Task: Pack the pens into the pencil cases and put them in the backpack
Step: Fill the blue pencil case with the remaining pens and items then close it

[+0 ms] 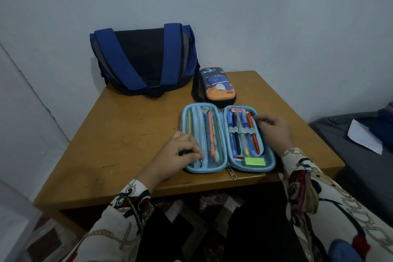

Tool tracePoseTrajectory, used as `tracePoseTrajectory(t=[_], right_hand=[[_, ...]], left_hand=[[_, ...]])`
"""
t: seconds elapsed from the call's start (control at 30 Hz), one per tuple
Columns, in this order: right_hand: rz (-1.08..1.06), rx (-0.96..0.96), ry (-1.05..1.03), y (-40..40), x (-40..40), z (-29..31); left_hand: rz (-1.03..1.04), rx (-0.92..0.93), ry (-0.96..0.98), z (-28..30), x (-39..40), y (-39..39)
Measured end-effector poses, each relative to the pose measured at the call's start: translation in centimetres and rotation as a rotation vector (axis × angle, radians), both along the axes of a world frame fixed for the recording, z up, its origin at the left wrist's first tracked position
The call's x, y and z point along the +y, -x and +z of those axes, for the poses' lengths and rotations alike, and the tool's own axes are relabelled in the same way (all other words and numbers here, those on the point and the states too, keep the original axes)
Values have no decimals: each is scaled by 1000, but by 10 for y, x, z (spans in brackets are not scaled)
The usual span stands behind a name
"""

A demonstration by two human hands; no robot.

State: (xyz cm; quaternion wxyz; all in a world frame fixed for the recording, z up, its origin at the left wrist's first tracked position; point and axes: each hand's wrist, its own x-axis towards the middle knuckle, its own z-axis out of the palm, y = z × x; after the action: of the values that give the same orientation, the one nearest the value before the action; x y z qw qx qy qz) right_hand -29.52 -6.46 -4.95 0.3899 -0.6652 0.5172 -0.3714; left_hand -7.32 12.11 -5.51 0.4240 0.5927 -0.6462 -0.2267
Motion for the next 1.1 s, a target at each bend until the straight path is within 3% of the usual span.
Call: tracePoseTrajectory(t=[0.37, 0.9, 1.0, 1.1], right_hand=[[-1, 3, 3, -2, 2, 1], [-36, -46, -25, 0, -3, -5], [-143, -204, -68, 1, -4, -4], [-200, -104, -51, 5, -4, -5]], left_hand=[[-81, 121, -49, 4, 2, -2], [-28, 110, -35, 2, 2, -2], [194, 138, 26, 0, -1, -3], [655, -81, -50, -4, -10, -7]])
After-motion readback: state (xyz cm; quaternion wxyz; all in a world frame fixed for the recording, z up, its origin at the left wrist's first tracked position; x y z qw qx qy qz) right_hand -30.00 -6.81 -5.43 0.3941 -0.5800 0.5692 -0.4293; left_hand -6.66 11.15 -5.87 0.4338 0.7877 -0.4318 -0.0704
